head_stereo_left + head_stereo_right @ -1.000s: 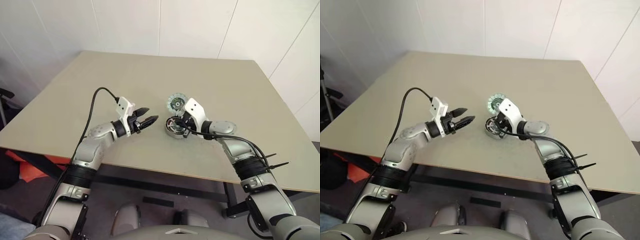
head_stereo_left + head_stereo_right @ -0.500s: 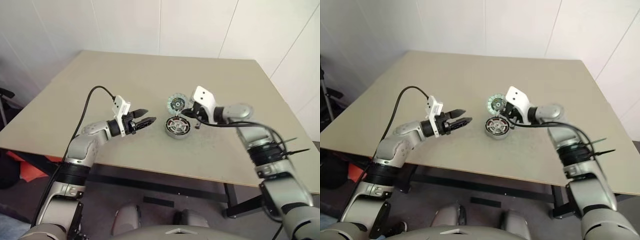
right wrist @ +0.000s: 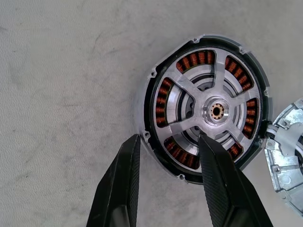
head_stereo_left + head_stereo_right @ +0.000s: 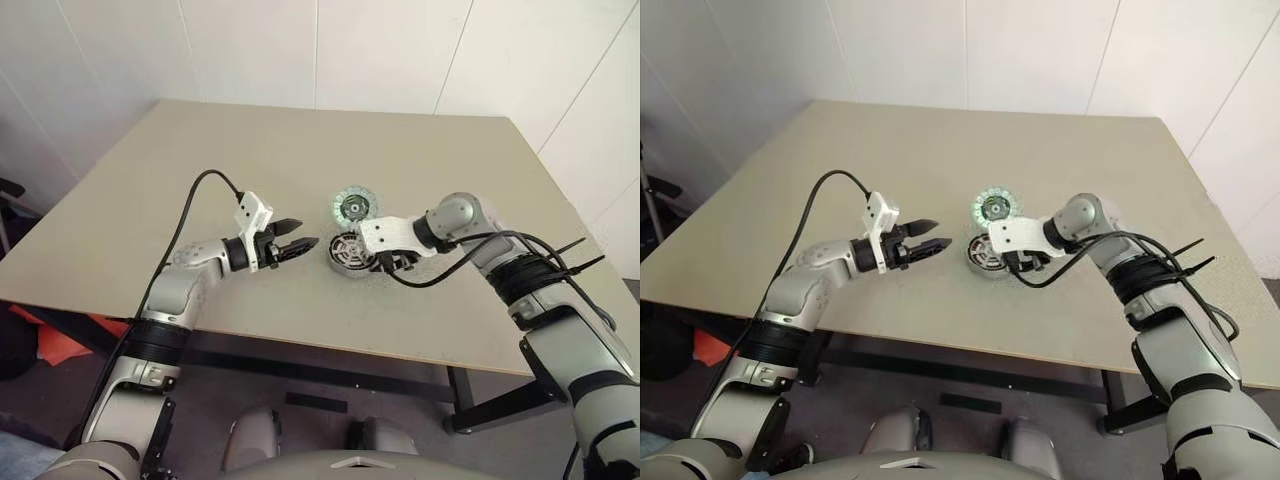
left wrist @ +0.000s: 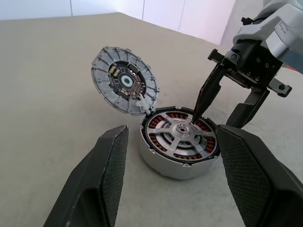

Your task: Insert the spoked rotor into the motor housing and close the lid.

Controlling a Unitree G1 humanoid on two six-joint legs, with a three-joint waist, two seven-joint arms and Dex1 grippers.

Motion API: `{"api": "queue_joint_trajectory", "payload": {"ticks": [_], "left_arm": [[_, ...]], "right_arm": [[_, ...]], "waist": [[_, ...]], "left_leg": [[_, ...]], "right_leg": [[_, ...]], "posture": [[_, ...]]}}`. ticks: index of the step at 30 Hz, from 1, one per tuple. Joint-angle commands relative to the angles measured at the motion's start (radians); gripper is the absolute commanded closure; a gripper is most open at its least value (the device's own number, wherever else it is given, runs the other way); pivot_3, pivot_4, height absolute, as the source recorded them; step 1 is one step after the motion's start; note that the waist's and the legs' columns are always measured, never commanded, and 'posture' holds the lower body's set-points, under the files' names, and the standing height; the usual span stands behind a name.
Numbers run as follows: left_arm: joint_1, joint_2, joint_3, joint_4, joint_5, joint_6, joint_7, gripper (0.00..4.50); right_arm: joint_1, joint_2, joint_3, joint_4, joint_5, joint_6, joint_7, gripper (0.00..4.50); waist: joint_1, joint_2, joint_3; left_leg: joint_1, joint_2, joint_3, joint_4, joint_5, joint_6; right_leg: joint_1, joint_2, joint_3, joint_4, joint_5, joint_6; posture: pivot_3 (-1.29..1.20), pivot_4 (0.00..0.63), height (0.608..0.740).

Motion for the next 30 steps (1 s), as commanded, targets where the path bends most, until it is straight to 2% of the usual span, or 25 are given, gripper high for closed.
{"api": "queue_joint_trajectory", "payload": {"ticks": [1, 15, 25, 30], "left_arm": [[-0.012, -0.002, 0.009, -0.022, 0.008, -0.017, 0.004, 1.39], [-0.003, -0.016, 0.007, -0.013, 0.032, -0.034, 0.008, 1.39], [-0.010, -0.013, 0.020, 0.013, 0.050, -0.053, 0.011, 1.39], [-0.010, -0.007, 0.026, 0.019, 0.054, -0.060, 0.012, 1.39]], "right_arm": [[-0.051, 0.004, -0.005, 0.011, -0.013, -0.061, 0.011, 2.34], [-0.090, -0.022, 0.025, 0.124, -0.110, -0.234, 0.022, 2.34], [-0.027, -0.008, 0.049, 0.041, -0.109, -0.265, 0.091, 2.34], [-0.014, 0.004, 0.052, 0.017, -0.115, -0.263, 0.083, 3.49]], "waist": [[0.000, 0.000, 0.000], [0.000, 0.000, 0.000], [0.000, 0.000, 0.000], [-0.001, 0.000, 0.000]], "left_leg": [[0.000, 0.000, 0.000, 0.000, 0.000, 0.000], [0.000, 0.000, 0.000, 0.000, 0.000, 0.000], [0.000, 0.000, 0.000, 0.001, 0.000, 0.001], [0.001, 0.001, 0.000, 0.001, -0.001, 0.001]], "right_leg": [[0.000, 0.000, 0.000, 0.000, 0.000, 0.000], [0.000, 0.000, 0.000, 0.000, 0.000, 0.000], [0.001, 0.000, 0.000, 0.000, 0.000, -0.001], [0.001, 0.001, -0.001, 0.001, -0.001, -0.002]], "posture": [[0.00, 0.000, 0.740], [0.00, 0.000, 0.740], [0.00, 0.000, 0.740], [0.00, 0.000, 0.740]]}}
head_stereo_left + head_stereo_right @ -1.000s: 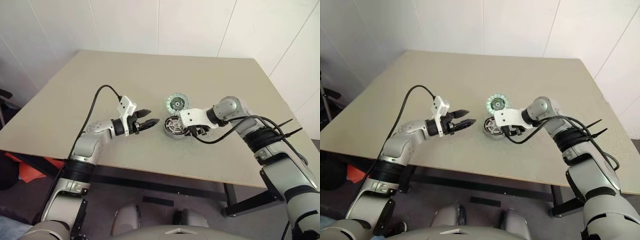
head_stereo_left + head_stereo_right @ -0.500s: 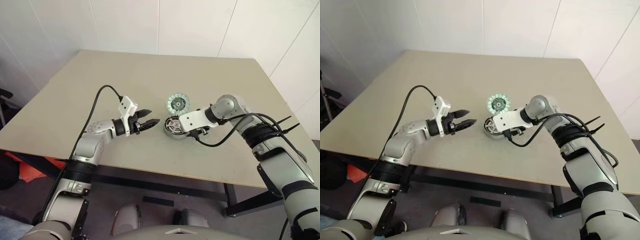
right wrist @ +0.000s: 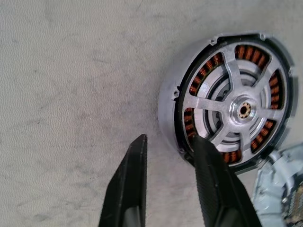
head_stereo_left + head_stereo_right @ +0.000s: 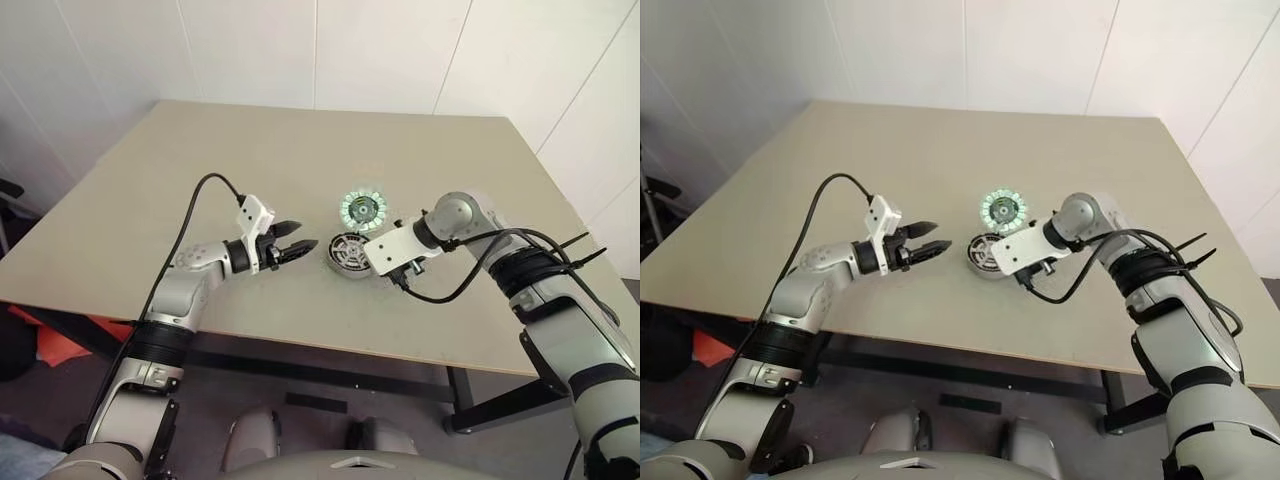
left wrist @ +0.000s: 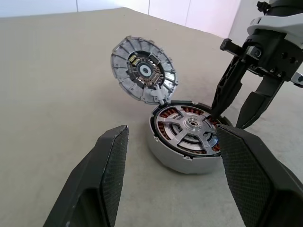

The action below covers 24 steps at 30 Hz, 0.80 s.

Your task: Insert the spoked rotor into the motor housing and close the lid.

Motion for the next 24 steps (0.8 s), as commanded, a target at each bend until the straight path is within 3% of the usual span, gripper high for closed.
{"api": "queue_joint_trajectory", "payload": {"ticks": [1, 9, 14, 17, 24], "left_arm": [[-0.016, 0.009, 0.019, -0.012, 0.005, -0.025, 0.004, 1.39], [-0.014, 0.010, 0.022, -0.009, 0.012, -0.034, 0.008, 1.39], [-0.011, 0.007, 0.021, -0.010, 0.014, -0.039, 0.015, 1.39], [-0.011, 0.005, 0.019, -0.006, 0.017, -0.046, 0.019, 1.39], [0.008, -0.005, 0.012, -0.006, 0.025, -0.061, 0.035, 1.39]], "right_arm": [[0.015, 0.027, 0.028, -0.027, -0.001, -0.015, 0.021, 3.49], [-0.001, 0.043, 0.016, -0.010, -0.020, 0.001, -0.014, 3.49], [0.004, 0.038, 0.009, -0.024, -0.009, 0.012, 0.011, 4.49], [0.005, 0.045, -0.004, -0.029, -0.011, 0.019, -0.018, 4.49], [0.047, 0.038, -0.062, -0.150, 0.117, 0.161, 0.075, 4.49]], "waist": [[0.000, 0.000, 0.000], [-0.003, 0.000, 0.000], [-0.006, -0.001, 0.000], [-0.011, -0.001, -0.001], [-0.017, -0.001, 0.000]], "left_leg": [[0.000, 0.000, 0.000, 0.000, 0.000, 0.000], [0.005, 0.000, 0.000, 0.000, 0.000, -0.001], [0.005, 0.000, 0.000, 0.000, 0.001, -0.001], [0.005, 0.000, 0.000, 0.000, 0.001, -0.001], [0.003, 0.000, 0.000, 0.000, 0.001, -0.001]], "right_leg": [[0.000, 0.000, 0.000, 0.000, 0.000, 0.000], [0.004, 0.000, 0.000, 0.001, 0.000, 0.000], [0.004, 0.000, 0.000, 0.002, 0.000, 0.000], [0.004, 0.000, 0.000, 0.002, 0.000, 0.000], [0.002, 0.000, 0.000, 0.002, 0.000, -0.001]], "posture": [[0.00, 0.000, 0.740], [0.00, 0.000, 0.740], [0.00, 0.000, 0.740], [0.00, 0.000, 0.740], [0.00, 0.000, 0.740]]}}
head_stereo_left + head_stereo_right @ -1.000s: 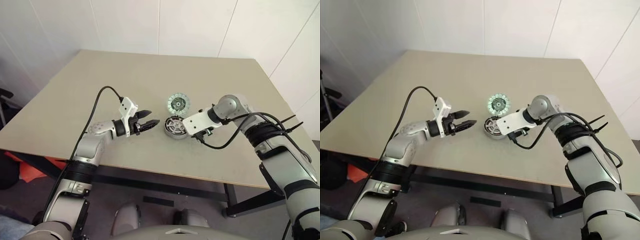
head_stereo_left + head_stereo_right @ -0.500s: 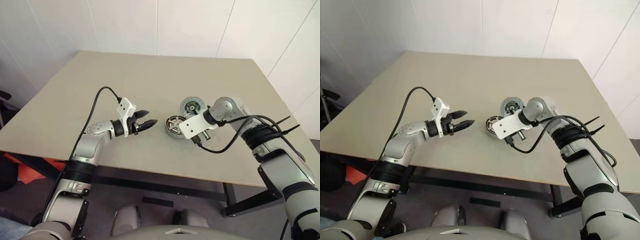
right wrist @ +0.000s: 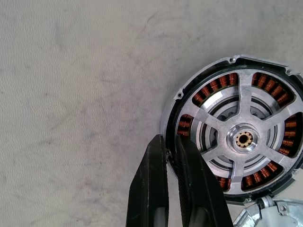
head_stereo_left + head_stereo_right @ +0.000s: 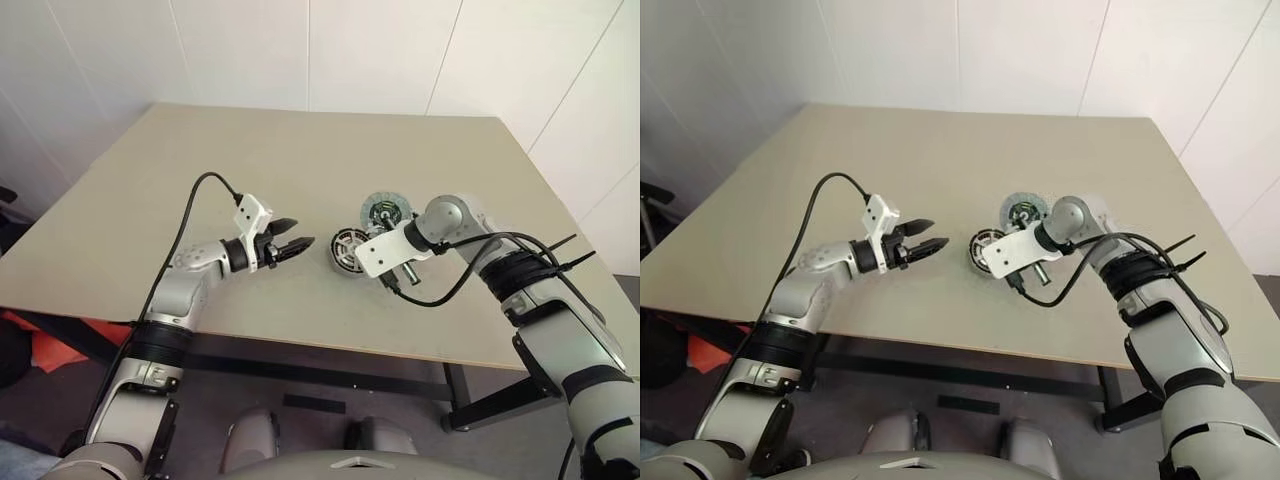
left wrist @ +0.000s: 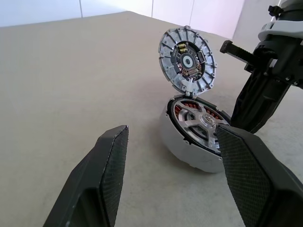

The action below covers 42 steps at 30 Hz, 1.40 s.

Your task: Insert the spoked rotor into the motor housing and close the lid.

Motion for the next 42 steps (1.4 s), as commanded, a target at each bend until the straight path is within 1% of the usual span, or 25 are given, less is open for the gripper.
{"api": "queue_joint_trajectory", "payload": {"ticks": [1, 3, 6, 8, 9, 12, 16, 22, 26, 28, 31, 36, 38, 39, 40, 42], "left_arm": [[0.007, -0.003, 0.008, -0.017, 0.010, -0.023, 0.011, 1.39], [0.016, -0.004, 0.008, -0.024, 0.012, -0.023, 0.017, 1.39], [0.033, -0.005, 0.008, -0.034, 0.016, -0.024, 0.023, 1.39], [0.045, -0.007, 0.005, -0.042, 0.019, -0.026, 0.026, 1.39], [0.050, -0.008, 0.003, -0.048, 0.020, -0.025, 0.027, 1.39], [0.057, -0.009, 0.000, -0.060, 0.020, -0.020, 0.030, 1.39], [0.053, -0.006, 0.001, -0.064, 0.022, -0.018, 0.034, 1.39], [0.053, 0.010, 0.009, -0.070, 0.022, -0.016, 0.034, 1.39], [0.058, 0.014, 0.007, -0.073, 0.026, -0.018, 0.038, 1.39], [0.061, 0.012, 0.005, -0.076, 0.027, -0.019, 0.042, 1.39], [0.063, 0.009, 0.004, -0.080, 0.029, -0.018, 0.046, 1.39], [0.066, 0.013, 0.013, -0.085, 0.032, -0.020, 0.052, 1.39], [0.069, 0.017, 0.016, -0.088, 0.031, -0.019, 0.053, 1.39], [0.071, 0.018, 0.017, -0.089, 0.031, -0.020, 0.053, 1.39], [0.072, 0.019, 0.017, -0.089, 0.030, -0.020, 0.054, 1.39], [0.074, 0.021, 0.018, -0.090, 0.029, -0.020, 0.055, 1.39]], "right_arm": [[0.025, -0.001, -0.056, -0.141, 0.137, 0.145, 0.096, 4.49], [0.045, -0.018, -0.091, -0.233, 0.201, 0.290, 0.143, 4.49], [0.051, -0.030, -0.131, -0.320, 0.245, 0.518, 0.140, 4.49], [0.024, -0.001, -0.159, -0.348, 0.272, 0.710, 0.095, 4.49], [0.007, 0.018, -0.169, -0.346, 0.272, 0.774, 0.058, 4.49], [-0.026, 0.072, -0.183, -0.321, 0.261, 0.881, -0.047, 4.49], [-0.012, 0.110, -0.167, -0.364, 0.282, 0.980, -0.093, 4.49], [0.018, 0.144, -0.134, -0.381, 0.287, 1.031, -0.157, 4.49], [0.007, 0.186, -0.135, -0.346, 0.296, 1.087, -0.216, 4.49], [-0.008, 0.223, -0.148, -0.308, 0.304, 1.135, -0.263, 4.49], [-0.023, 0.256, -0.149, -0.248, 0.309, 1.159, -0.312, 4.49], [-0.027, 0.277, -0.136, -0.167, 0.326, 1.175, -0.329, 4.49], [-0.025, 0.274, -0.134, -0.170, 0.323, 1.158, -0.344, 3.80], [-0.025, 0.272, -0.135, -0.182, 0.326, 1.156, -0.349, 3.60], [-0.026, 0.272, -0.138, -0.193, 0.331, 1.160, -0.354, 3.28], [-0.034, 0.263, -0.144, -0.241, 0.354, 1.181, -0.340, 2.59]], "waist": [[0.001, 0.000, 0.000], [0.004, 0.000, 0.000], [0.011, 0.000, 0.000], [0.019, 0.000, 0.000], [0.020, 0.000, 0.000], [0.020, 0.001, 0.000], [0.025, 0.001, 0.000], [0.027, 0.001, 0.000], [0.026, 0.001, 0.000], [0.022, 0.001, 0.000], [0.022, 0.001, 0.000], [0.027, 0.001, 0.000], [0.027, 0.001, 0.000], [0.027, 0.001, 0.000], [0.027, 0.001, 0.000], [0.026, 0.001, 0.000]], "left_leg": [[-0.001, 0.000, 0.000, 0.000, 0.000, 0.000], [-0.005, 0.000, 0.000, 0.000, 0.000, 0.001], [-0.012, 0.000, 0.000, 0.001, 0.001, 0.004], [-0.016, 0.000, 0.000, 0.003, 0.001, 0.005], [-0.016, 0.000, 0.000, 0.004, 0.002, 0.004], [-0.014, 0.001, 0.000, 0.005, 0.001, -0.001], [-0.012, 0.001, -0.001, 0.005, 0.002, -0.003], [-0.014, 0.000, -0.001, 0.005, 0.002, -0.002], [-0.014, 0.000, -0.001, 0.004, 0.002, -0.003], [-0.013, 0.000, -0.001, 0.004, 0.003, -0.003], [-0.013, 0.000, -0.001, 0.004, 0.003, -0.004], [-0.012, 0.000, -0.001, 0.004, 0.003, -0.004], [-0.011, 0.000, -0.001, 0.004, 0.003, -0.004], [-0.010, 0.000, -0.001, 0.004, 0.003, -0.004], [-0.010, 0.000, -0.001, 0.004, 0.003, -0.004], [-0.010, 0.000, -0.001, 0.004, 0.003, -0.005]], "right_leg": [[-0.001, 0.000, 0.000, 0.000, 0.000, 0.000], [-0.004, 0.000, 0.000, 0.000, 0.000, -0.001], [-0.013, 0.000, 0.000, 0.001, 0.000, -0.001], [-0.017, 0.000, 0.000, 0.005, 0.000, -0.001], [-0.017, 0.000, 0.000, 0.006, 0.000, -0.001], [-0.017, 0.000, 0.000, 0.009, -0.001, -0.001], [-0.016, 0.000, 0.000, 0.011, -0.001, -0.002], [-0.017, 0.000, 0.000, 0.010, -0.001, -0.002], [-0.017, 0.000, 0.000, 0.010, -0.001, -0.002], [-0.017, 0.000, 0.000, 0.010, -0.001, -0.002], [-0.017, 0.000, 0.000, 0.011, -0.001, -0.002], [-0.015, 0.000, 0.000, 0.011, -0.001, -0.002], [-0.014, -0.001, 0.000, 0.010, -0.001, -0.001], [-0.014, -0.001, 0.000, 0.010, -0.001, -0.001], [-0.014, 0.000, 0.000, 0.010, -0.001, -0.001], [-0.014, 0.000, 0.000, 0.011, -0.001, -0.001]], "posture": [[0.00, 0.000, 0.740], [0.00, 0.000, 0.740], [0.00, 0.000, 0.740], [0.00, 0.000, 0.740], [0.00, 0.000, 0.740], [0.00, 0.000, 0.740], [0.00, 0.000, 0.740], [0.00, 0.000, 0.740], [0.00, 0.000, 0.740], [0.00, 0.000, 0.740], [0.00, 0.000, 0.740], [0.00, 0.000, 0.740], [0.00, 0.000, 0.740], [0.00, 0.000, 0.740], [0.00, 0.000, 0.740], [0.00, 0.000, 0.740]]}}
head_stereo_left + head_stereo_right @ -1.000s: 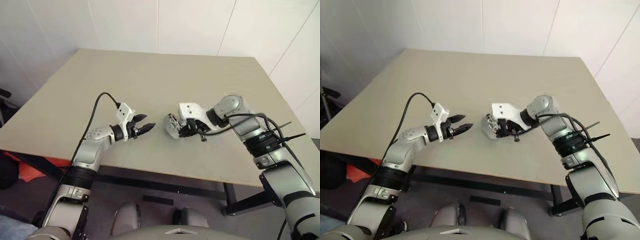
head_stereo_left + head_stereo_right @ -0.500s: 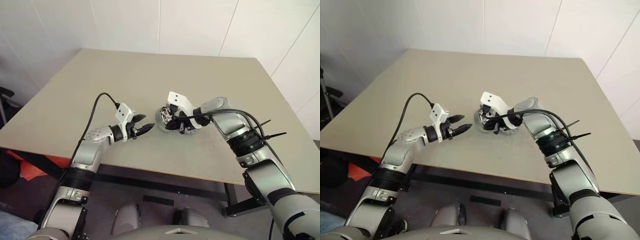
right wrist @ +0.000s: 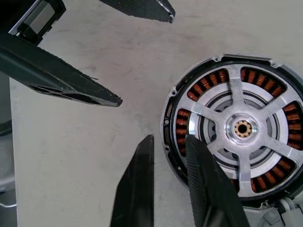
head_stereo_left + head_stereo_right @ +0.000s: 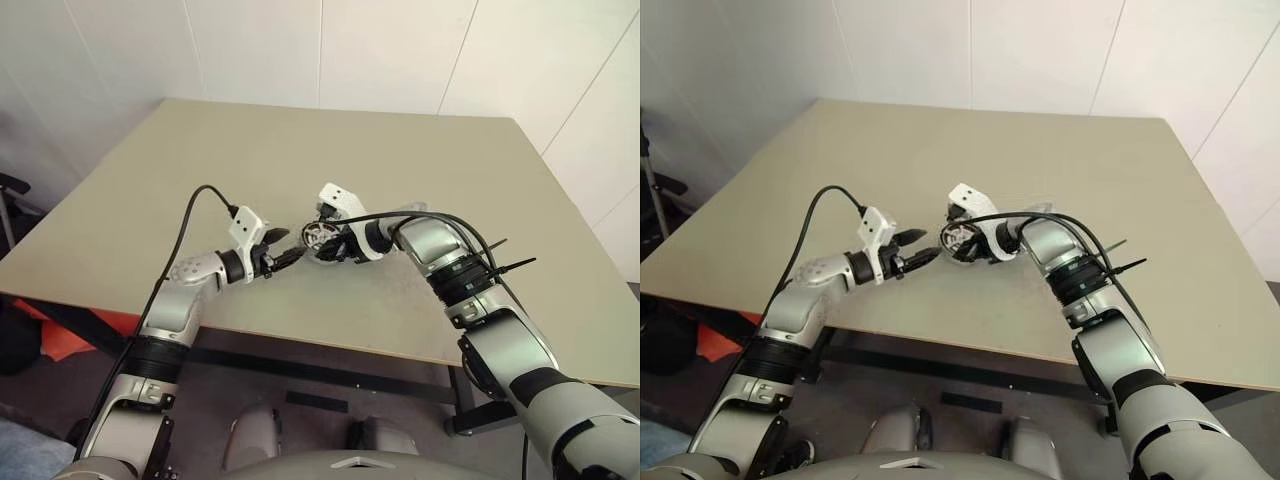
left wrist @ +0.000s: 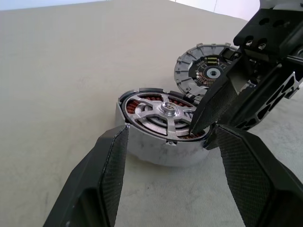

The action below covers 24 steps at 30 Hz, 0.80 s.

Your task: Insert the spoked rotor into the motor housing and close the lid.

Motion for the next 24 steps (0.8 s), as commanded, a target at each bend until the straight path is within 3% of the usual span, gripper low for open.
{"api": "queue_joint_trajectory", "payload": {"ticks": [1, 4, 9, 13, 17, 20, 24], "left_arm": [[-0.003, 0.009, 0.019, -0.038, -0.003, -0.018, 0.003, 1.39], [-0.008, 0.013, 0.023, -0.030, -0.005, -0.019, 0.001, 1.39], [-0.025, 0.022, 0.036, -0.011, -0.005, -0.024, 0.000, 1.39], [-0.047, 0.026, 0.097, 0.013, -0.036, -0.016, 0.024, 1.39], [-0.071, 0.040, 0.196, 0.014, -0.157, 0.134, 0.030, 1.39], [-0.069, 0.100, 0.208, 0.026, -0.167, 0.200, -0.005, 1.39], [-0.079, 0.157, 0.220, 0.069, -0.158, 0.206, -0.033, 1.39]], "right_arm": [[-0.026, -0.026, -0.020, -0.092, 0.029, 0.021, 0.012, 2.30], [-0.033, -0.050, -0.019, -0.174, 0.059, 0.070, 0.039, 1.30], [-0.073, -0.052, -0.083, -0.244, 0.122, 0.124, 0.016, 1.30], [-0.125, -0.041, -0.193, -0.098, 0.098, -0.092, -0.133, 1.30], [-0.083, -0.108, -0.209, 0.030, 0.015, -0.346, -0.248, 1.30], [-0.026, -0.168, -0.212, 0.078, -0.045, -0.460, -0.335, 1.30], [0.031, -0.233, -0.248, 0.079, -0.067, -0.490, -0.397, 2.61]], "waist": [[-0.001, 0.000, 0.000], [-0.001, 0.000, 0.000], [-0.003, 0.000, 0.000], [-0.004, 0.000, 0.000], [0.001, -0.001, 0.000], [0.000, -0.001, 0.000], [-0.005, 0.000, 0.000]], "left_leg": [[0.000, 0.000, 0.000, 0.000, 0.000, 0.000], [0.000, 0.000, 0.000, -0.001, 0.000, 0.000], [0.000, 0.000, 0.000, -0.001, 0.000, 0.000], [0.000, 0.000, 0.000, -0.001, 0.001, -0.001], [0.001, -0.001, 0.000, -0.001, 0.002, -0.004], [0.000, -0.001, 0.000, -0.001, 0.002, -0.004], [-0.005, -0.001, 0.001, -0.002, 0.002, -0.003]], "right_leg": [[0.000, 0.000, 0.000, 0.000, 0.000, 0.000], [0.000, 0.000, 0.000, 0.000, 0.000, 0.000], [-0.001, 0.000, 0.000, 0.000, 0.000, 0.000], [-0.001, 0.000, 0.000, 0.000, 0.000, 0.000], [0.000, 0.000, 0.000, 0.000, 0.000, 0.000], [0.000, 0.000, 0.000, -0.001, 0.000, 0.000], [-0.005, 0.000, 0.000, -0.001, 0.000, 0.000]], "posture": [[0.00, 0.000, 0.740], [0.00, 0.000, 0.740], [0.00, 0.000, 0.740], [0.00, 0.000, 0.740], [0.00, 0.000, 0.740], [0.00, 0.000, 0.740], [0.00, 0.000, 0.740]]}}
